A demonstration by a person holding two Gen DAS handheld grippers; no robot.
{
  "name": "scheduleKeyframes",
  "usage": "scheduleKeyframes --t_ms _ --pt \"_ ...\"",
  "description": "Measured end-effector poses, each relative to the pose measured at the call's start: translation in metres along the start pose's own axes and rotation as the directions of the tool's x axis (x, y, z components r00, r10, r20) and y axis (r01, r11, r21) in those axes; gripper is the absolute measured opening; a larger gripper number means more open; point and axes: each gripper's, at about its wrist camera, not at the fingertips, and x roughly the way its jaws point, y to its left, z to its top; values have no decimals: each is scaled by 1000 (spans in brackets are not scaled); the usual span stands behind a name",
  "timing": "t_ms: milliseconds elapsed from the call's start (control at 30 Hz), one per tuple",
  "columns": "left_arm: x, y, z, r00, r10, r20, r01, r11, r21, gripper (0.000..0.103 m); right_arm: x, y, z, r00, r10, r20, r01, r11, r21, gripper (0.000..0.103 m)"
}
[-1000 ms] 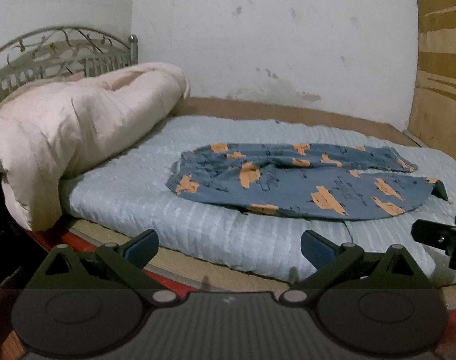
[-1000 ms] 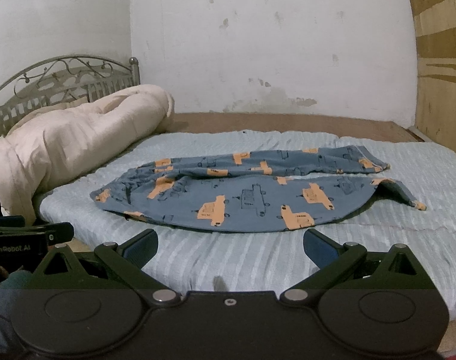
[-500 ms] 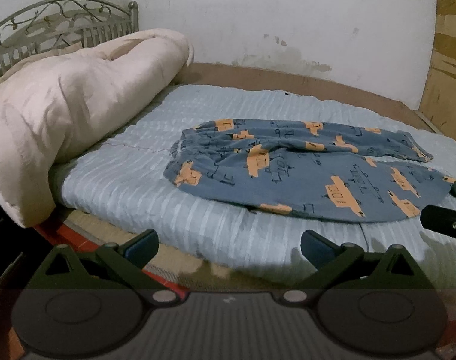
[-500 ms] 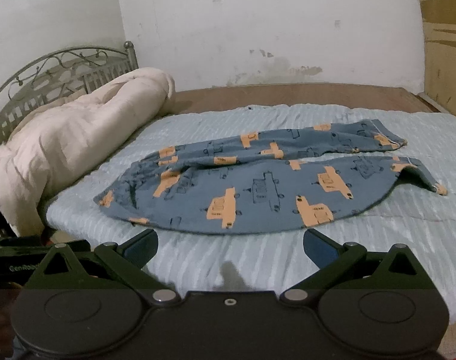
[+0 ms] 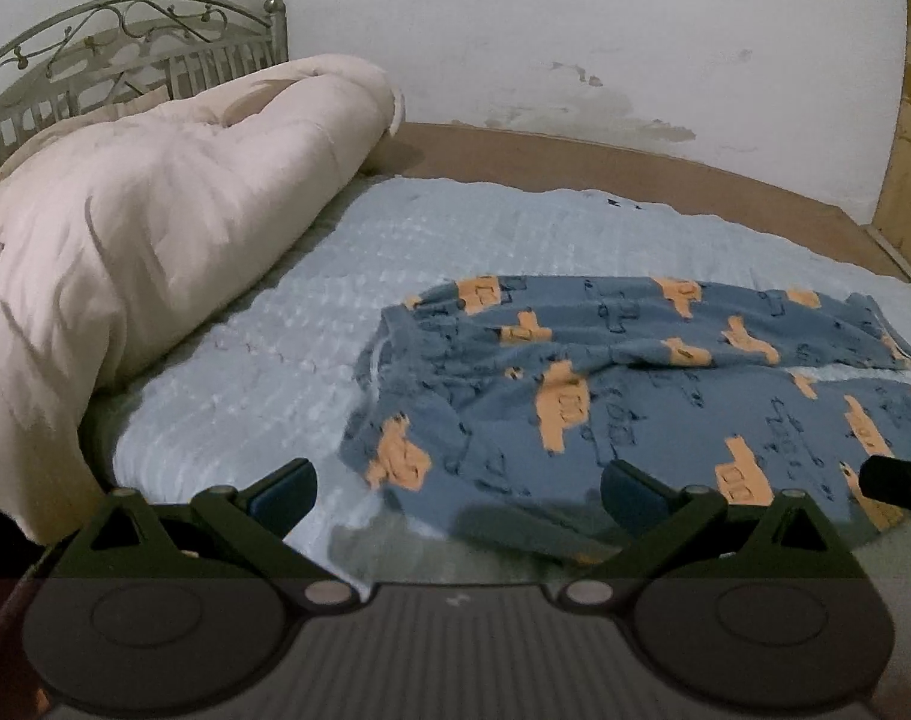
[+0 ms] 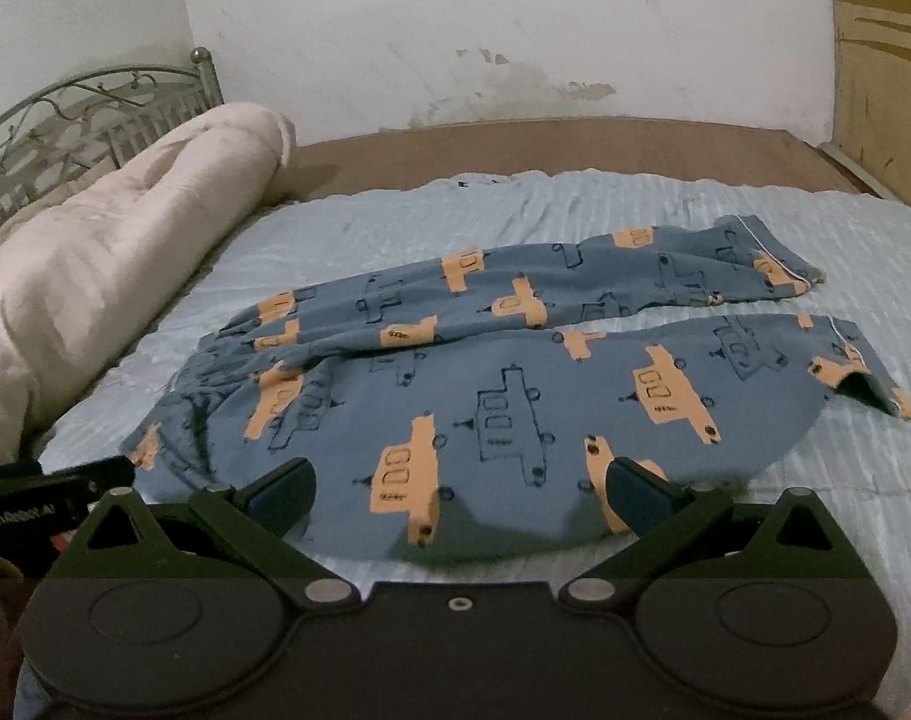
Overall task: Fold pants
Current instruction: 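Lower both tools toward the waistband of the blue pants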
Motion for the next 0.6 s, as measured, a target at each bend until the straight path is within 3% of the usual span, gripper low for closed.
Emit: scheduleKeyframes --t_ms 467,600 --pt "59 3 56 998 58 14 -59 995 77 102 54 -13 38 1000 4 -11 -4 1000 -5 102" --pt "83 2 77 996 88 23 -90 988 124 102 75 -18 50 999 52 0 -52 998 -40 102"
